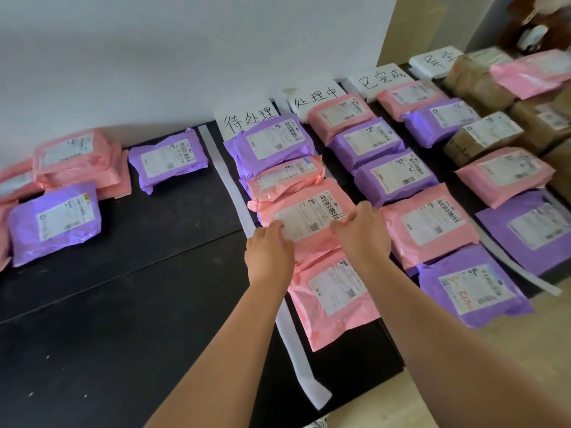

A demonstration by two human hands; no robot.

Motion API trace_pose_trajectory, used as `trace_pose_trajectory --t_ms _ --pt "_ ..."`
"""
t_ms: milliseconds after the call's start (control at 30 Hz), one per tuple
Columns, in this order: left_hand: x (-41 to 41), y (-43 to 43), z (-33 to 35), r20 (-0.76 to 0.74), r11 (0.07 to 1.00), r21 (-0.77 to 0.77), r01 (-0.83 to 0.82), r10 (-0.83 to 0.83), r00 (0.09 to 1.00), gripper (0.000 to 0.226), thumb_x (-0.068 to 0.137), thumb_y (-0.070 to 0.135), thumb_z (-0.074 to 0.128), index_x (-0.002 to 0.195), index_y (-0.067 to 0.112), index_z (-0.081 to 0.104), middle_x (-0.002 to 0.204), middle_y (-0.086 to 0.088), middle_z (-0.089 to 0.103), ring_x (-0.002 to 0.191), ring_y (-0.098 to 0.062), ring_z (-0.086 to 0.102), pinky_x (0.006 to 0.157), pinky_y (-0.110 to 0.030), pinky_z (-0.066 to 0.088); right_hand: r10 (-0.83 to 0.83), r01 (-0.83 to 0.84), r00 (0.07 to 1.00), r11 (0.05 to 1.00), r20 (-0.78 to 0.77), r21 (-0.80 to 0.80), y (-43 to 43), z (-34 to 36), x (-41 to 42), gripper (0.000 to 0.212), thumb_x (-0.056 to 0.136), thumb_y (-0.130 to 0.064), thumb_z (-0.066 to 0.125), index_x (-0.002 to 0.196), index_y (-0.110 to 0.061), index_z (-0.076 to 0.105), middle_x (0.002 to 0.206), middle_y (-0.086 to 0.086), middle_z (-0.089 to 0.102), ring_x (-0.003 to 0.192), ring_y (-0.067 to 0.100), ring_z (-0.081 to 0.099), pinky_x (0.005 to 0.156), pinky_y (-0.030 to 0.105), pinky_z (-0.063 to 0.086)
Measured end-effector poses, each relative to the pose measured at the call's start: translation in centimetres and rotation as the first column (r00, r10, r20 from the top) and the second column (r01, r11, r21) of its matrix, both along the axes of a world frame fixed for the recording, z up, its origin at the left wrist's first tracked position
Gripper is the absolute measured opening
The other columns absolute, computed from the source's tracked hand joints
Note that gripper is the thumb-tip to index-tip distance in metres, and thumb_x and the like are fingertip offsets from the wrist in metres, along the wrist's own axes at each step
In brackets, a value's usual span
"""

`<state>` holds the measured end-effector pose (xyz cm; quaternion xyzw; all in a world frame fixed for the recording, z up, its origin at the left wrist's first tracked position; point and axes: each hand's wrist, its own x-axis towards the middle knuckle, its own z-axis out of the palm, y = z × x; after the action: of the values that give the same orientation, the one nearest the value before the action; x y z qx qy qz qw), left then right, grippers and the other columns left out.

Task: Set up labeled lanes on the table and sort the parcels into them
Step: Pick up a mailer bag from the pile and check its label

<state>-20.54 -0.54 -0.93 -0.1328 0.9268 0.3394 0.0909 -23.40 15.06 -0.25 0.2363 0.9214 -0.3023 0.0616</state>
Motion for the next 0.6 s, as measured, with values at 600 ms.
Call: trace_pose_trajectory --t_ms 600 --pt "2.0 -0.5 0.5 -0.025 0.999 -0.027 0.024 -0.025 0.999 0.048 0.100 0.021 0.050 0.148 0.024 0.042 0.147 -0.002 0.046 0.132 -0.023 0.043 0.109 -0.040 0.042 0.378 -0.365 0.926 0.902 -0.014 0.231 0.3 1.0 1.1 0.048 0.097 -0.028 0.055 0.144 -0.024 0.047 0.148 0.001 0.043 0.138 0.026 0.036 0.118 0.048 0.022"
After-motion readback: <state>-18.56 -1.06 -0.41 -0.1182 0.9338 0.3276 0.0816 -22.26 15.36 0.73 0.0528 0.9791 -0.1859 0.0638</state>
